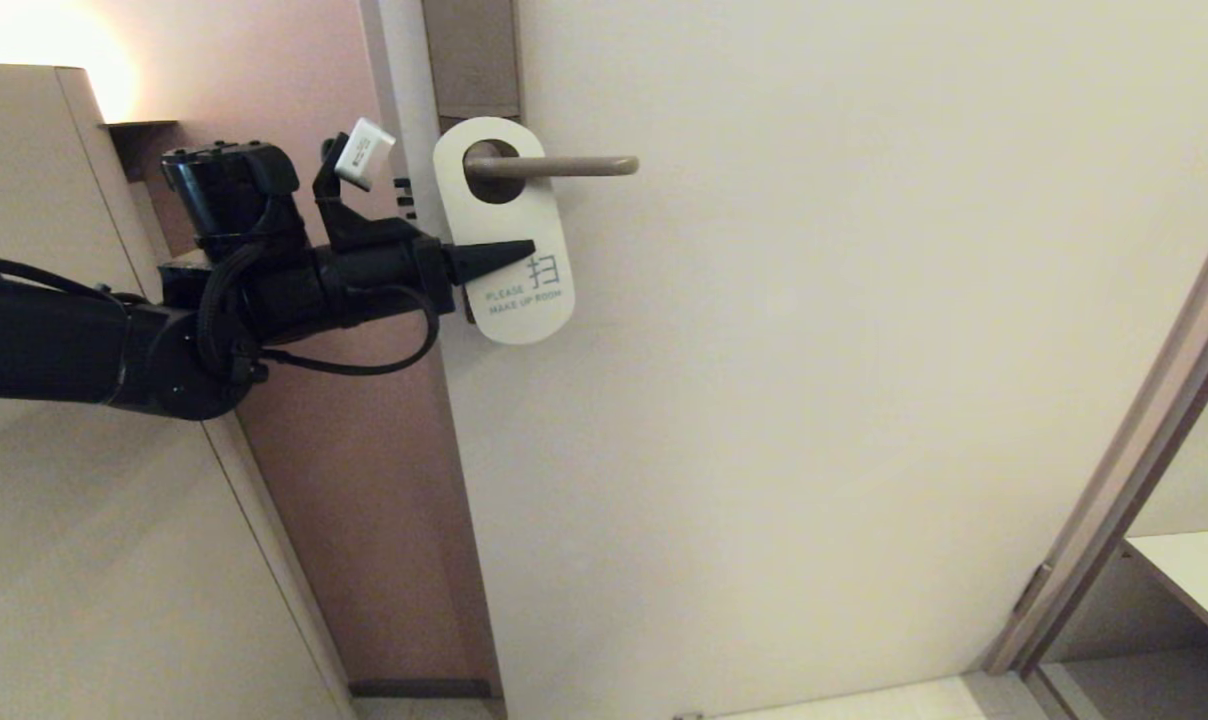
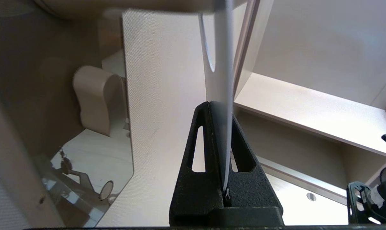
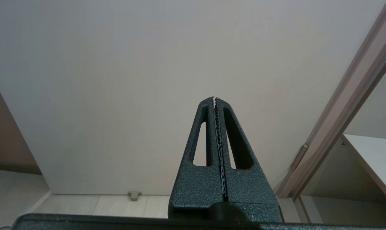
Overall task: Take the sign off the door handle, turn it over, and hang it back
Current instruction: Take down the sign
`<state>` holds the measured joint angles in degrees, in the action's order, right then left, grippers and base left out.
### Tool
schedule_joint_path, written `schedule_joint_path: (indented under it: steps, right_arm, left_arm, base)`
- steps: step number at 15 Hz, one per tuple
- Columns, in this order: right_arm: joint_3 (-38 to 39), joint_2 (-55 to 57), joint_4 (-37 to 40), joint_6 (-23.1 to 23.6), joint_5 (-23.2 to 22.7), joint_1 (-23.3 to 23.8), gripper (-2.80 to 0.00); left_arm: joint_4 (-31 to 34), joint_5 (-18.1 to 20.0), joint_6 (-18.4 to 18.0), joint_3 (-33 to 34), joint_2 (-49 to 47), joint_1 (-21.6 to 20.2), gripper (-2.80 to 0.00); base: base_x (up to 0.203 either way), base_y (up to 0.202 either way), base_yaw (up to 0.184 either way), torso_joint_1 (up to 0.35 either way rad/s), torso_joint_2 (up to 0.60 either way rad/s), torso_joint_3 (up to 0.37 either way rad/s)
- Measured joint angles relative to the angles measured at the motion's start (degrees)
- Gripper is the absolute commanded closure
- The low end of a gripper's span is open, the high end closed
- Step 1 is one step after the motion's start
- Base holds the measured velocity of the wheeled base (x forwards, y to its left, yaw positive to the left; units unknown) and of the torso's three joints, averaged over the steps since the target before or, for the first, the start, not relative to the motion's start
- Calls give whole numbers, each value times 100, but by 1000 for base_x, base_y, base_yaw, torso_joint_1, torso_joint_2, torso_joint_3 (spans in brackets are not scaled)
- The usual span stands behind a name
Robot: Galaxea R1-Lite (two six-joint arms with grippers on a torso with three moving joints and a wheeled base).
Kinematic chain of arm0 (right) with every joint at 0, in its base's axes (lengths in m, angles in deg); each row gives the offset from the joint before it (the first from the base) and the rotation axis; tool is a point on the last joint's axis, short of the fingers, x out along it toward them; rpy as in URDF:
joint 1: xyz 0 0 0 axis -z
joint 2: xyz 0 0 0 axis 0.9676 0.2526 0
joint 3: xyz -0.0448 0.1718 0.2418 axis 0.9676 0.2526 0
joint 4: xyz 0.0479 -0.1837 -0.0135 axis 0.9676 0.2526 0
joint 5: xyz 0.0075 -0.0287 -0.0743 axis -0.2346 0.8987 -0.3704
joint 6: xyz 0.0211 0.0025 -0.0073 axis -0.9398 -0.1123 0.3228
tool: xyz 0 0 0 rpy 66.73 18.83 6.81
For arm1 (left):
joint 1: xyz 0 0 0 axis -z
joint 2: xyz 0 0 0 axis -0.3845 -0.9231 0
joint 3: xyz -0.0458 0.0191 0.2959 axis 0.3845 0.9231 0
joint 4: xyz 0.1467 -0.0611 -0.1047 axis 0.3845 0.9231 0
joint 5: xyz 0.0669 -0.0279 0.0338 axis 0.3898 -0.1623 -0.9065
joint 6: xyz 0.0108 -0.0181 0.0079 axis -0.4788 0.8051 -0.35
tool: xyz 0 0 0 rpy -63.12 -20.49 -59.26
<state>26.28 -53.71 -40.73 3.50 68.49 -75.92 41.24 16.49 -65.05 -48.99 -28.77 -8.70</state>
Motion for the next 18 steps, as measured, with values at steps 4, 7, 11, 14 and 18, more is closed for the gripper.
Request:
schedule_joint_path:
  steps: [4,7,11,14,18]
  right_arm:
    - [0,0,0,1,0,-2,0]
    - [0,0,0,2,-2,0,0]
    - [0,0,-2,2,-3,2,0]
    - [0,0,-2,1,0,0,0]
    - [0,0,0,2,-3,2,0]
  left_arm:
    - [5,-103,-53,215,188,21,0]
    - [5,-481,-60,448,397,73,0]
    - [16,-692,-82,721,674,180,0]
    - [30,-836,-409,892,816,234,0]
    - [52,-948,-496,938,876,212,0]
  base:
    - [0,0,0,0,0,0]
    - [0,0,0,0,0,0]
    - [0,0,0,0,0,0]
    - [0,0,0,0,0,0]
    - [0,0,0,0,0,0]
